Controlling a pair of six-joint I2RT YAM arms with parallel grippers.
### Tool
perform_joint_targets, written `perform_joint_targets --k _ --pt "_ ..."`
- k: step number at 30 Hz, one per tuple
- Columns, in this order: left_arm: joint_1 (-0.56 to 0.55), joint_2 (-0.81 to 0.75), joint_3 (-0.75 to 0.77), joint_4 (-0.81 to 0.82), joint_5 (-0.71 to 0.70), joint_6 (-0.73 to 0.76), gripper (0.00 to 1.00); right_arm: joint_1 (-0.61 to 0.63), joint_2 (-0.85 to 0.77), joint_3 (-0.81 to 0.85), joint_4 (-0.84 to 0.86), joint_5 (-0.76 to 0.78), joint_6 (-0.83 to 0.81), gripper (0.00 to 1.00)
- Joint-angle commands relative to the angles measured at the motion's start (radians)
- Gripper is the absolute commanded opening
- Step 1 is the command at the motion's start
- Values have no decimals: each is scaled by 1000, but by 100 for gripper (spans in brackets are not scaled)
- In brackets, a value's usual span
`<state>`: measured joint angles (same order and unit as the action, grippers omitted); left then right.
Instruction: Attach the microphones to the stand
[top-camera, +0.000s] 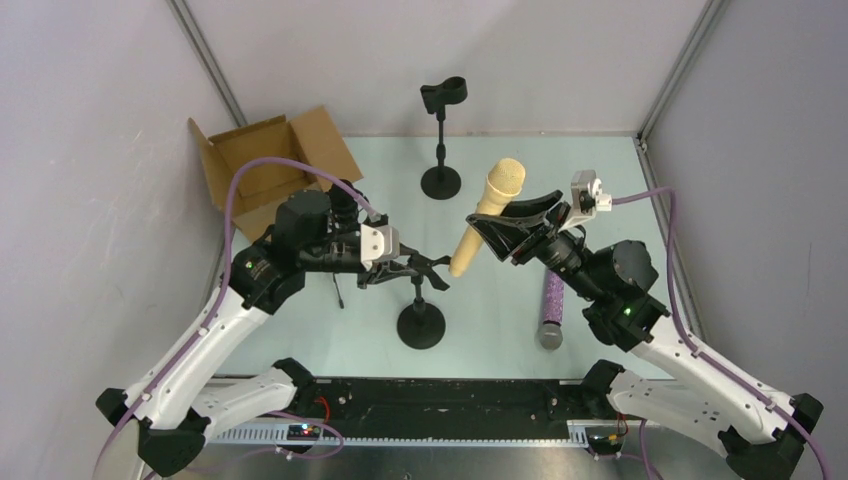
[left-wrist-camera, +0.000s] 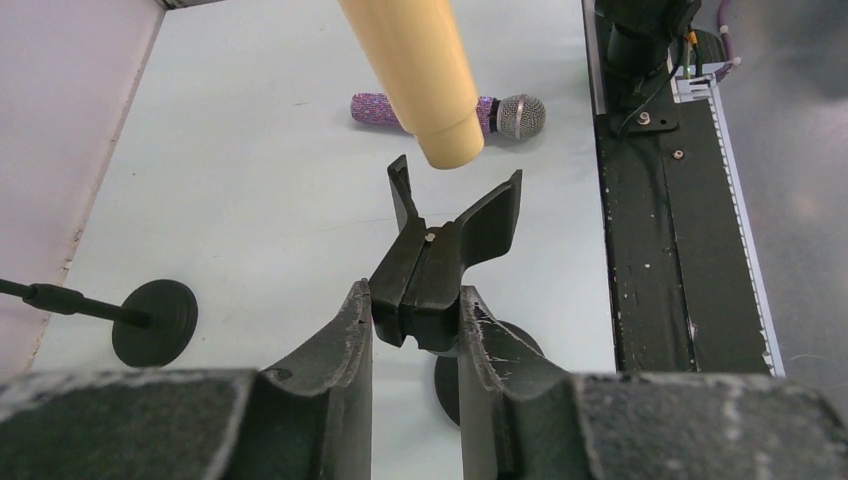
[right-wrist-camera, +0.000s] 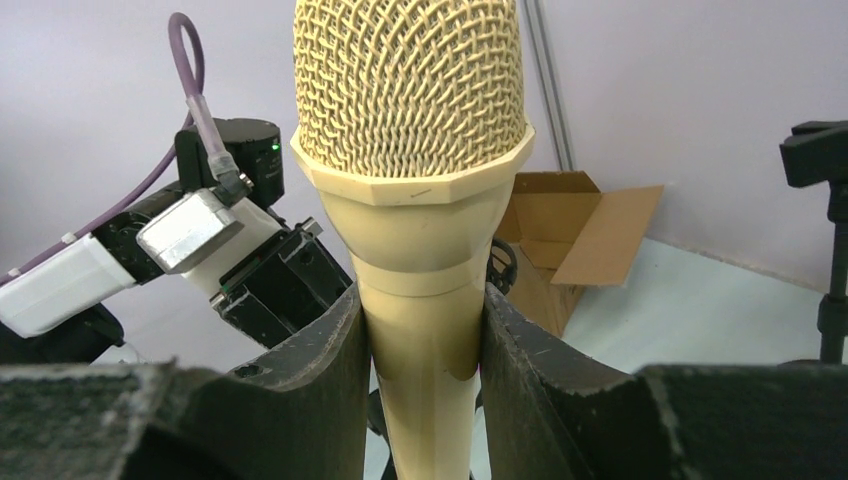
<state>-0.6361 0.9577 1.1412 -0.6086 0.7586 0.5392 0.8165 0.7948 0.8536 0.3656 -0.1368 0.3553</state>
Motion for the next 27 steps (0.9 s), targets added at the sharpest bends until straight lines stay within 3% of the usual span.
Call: perform_joint_targets --k 1,12,20,27 --pt "3 -5 2 -15 -64 6 10 46 -45 -58 136 152 -27 0" --pt "3 -3 -2 -14 -110 -26 2 252 -50 -210 325 460 -120 0" --pt "3 -9 -1 -13 -121 -54 2 434 47 -273 584 680 -285 0" --pt "4 -11 -3 -14 -132 -73 0 517 141 -295 749 812 -399 0"
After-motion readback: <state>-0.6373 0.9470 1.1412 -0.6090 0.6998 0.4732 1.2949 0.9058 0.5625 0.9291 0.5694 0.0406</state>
